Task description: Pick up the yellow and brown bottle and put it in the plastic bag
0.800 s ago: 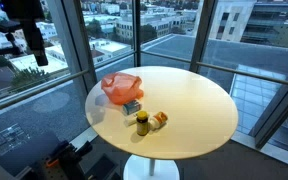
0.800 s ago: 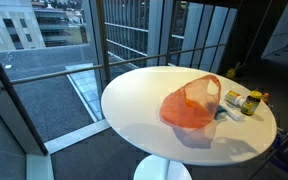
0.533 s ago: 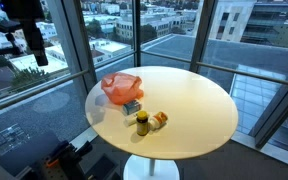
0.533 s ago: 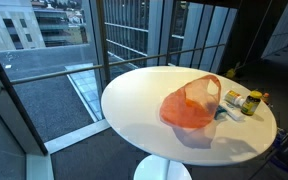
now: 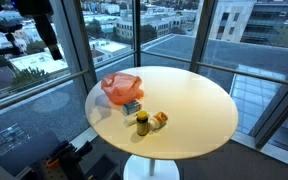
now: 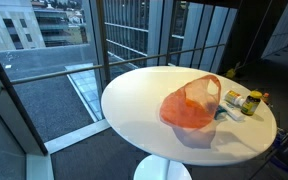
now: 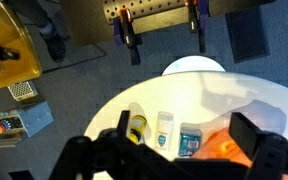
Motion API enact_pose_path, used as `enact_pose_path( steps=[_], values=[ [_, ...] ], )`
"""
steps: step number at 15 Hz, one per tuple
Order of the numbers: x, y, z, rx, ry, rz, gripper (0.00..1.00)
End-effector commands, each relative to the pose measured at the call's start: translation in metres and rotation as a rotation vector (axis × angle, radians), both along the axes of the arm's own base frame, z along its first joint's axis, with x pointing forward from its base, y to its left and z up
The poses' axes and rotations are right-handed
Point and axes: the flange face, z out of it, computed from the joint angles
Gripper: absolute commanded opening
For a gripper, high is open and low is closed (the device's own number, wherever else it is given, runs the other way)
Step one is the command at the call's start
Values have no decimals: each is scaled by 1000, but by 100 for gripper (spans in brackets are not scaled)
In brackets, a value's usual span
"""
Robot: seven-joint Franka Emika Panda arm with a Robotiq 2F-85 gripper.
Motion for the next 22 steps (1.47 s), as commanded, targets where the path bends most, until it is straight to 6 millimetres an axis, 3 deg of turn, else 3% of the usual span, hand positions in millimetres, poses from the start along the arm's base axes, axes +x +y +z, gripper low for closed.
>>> enact_pose_path(
  steps=[1, 6, 14, 16, 17, 22],
  values=[
    [29, -12, 5, -9, -62, -35, 100],
    [59, -49, -13, 8, -109, -107, 100],
    [102, -128, -68, 99, -66, -237, 100],
    [107, -137, -73, 104, -56, -258, 100],
    [100, -128, -72, 116, -53, -246, 100],
    [105, -134, -79, 123, -42, -259, 100]
  ],
)
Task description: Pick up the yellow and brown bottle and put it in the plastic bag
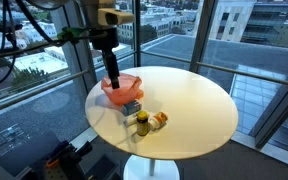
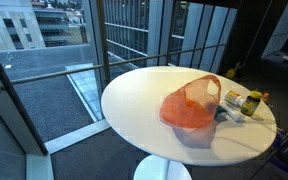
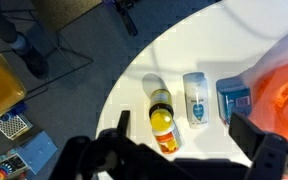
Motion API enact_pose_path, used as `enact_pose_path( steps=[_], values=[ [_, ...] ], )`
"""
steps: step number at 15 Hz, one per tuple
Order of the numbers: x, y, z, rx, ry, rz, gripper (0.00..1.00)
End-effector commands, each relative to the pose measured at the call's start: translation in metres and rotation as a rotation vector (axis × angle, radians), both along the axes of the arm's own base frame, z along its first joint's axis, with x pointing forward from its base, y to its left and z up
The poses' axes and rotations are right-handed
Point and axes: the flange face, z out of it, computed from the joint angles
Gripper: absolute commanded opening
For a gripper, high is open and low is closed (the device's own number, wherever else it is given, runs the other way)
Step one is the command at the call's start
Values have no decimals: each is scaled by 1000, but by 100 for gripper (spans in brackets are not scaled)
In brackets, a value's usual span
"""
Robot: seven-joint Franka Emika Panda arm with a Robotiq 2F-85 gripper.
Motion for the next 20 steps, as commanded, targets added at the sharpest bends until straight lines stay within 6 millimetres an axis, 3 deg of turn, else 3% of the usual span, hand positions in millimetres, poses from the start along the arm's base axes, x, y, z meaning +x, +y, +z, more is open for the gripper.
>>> enact_pose_path(
  steps=[1, 6, 15, 20],
  values=[
    [1, -1, 0, -11, -20, -18, 100],
    [12, -6, -16, -14, -56, -10, 100],
    [42, -22, -76, 4, -107, 2, 100],
    [54, -44, -109, 29, -100, -35, 100]
  ],
)
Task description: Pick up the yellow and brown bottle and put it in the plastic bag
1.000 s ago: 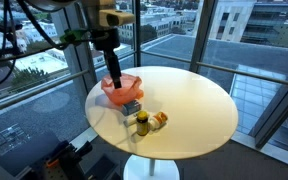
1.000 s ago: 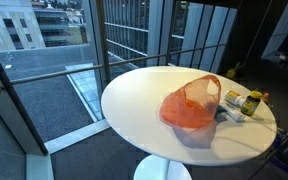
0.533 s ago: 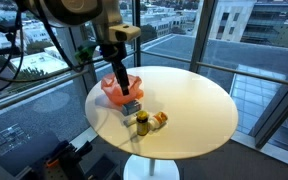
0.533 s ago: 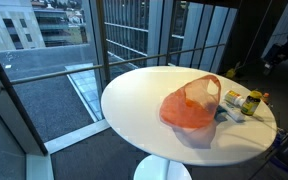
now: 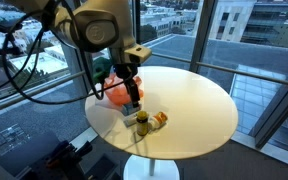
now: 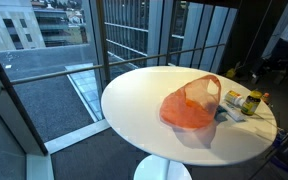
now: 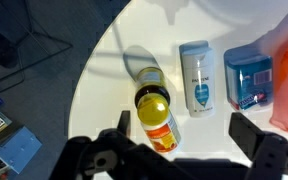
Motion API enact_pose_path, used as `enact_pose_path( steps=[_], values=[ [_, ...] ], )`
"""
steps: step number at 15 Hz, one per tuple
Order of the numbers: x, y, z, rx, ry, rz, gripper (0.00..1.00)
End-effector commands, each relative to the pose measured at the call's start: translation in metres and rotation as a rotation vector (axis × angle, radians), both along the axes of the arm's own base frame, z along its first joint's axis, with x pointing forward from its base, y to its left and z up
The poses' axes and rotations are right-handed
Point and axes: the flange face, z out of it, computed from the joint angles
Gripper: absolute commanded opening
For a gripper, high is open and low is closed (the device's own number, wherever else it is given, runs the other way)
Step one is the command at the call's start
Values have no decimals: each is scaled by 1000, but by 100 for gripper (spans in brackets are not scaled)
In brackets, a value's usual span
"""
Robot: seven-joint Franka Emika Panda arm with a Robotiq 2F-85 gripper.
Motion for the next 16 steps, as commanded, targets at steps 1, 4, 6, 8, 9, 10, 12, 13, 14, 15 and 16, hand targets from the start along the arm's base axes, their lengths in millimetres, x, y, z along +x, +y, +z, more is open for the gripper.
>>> enact_pose_path(
  steps=[1, 4, 6, 8, 9, 10, 12, 13, 14, 15, 16],
  values=[
    [10, -21, -18, 1, 0, -27, 100],
    [15, -33, -34, 10, 8, -53, 100],
    [18, -38, -44, 15, 13, -62, 100],
    [20, -39, -52, 16, 21, -66, 100],
    [21, -40, -56, 16, 25, -69, 100],
    [23, -41, -59, 16, 28, -71, 100],
    [25, -42, -64, 13, 34, -73, 100],
    [25, -43, -66, 13, 39, -73, 87],
    [26, -43, -68, 13, 43, -74, 73],
    [26, -43, -70, 14, 47, -74, 67],
    [27, -43, -71, 15, 50, -74, 56]
  ],
)
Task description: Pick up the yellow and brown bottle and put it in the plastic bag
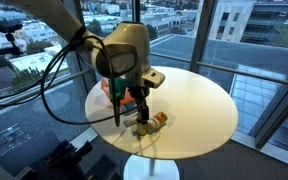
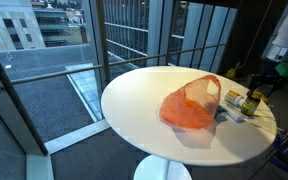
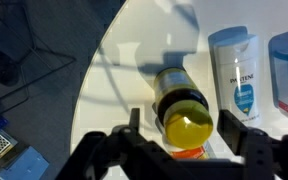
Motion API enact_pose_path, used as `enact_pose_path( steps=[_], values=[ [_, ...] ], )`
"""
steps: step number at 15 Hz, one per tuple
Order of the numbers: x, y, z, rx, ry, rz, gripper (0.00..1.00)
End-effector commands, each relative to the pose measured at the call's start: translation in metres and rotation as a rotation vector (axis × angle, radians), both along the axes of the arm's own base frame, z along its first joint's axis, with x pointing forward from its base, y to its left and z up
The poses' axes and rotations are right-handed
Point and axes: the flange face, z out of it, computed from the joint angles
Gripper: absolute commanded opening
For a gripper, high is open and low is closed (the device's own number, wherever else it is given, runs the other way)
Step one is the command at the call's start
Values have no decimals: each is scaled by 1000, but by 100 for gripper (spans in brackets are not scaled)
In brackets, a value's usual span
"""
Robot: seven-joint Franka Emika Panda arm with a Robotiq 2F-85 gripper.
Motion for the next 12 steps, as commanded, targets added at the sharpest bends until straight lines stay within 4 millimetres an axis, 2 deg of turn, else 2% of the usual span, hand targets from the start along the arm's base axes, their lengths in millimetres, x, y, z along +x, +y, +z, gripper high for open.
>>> enact_pose_path(
  steps=[1, 3, 5, 8, 12],
  values=[
    [8, -2, -2, -13, 1, -1, 49],
    [7, 1, 3, -13, 0, 3, 32],
    [4, 7, 14, -18, -9, 13, 20],
    [-2, 21, 34, -15, 3, 41, 20],
    [-8, 52, 68, -9, 36, 97, 20]
  ],
)
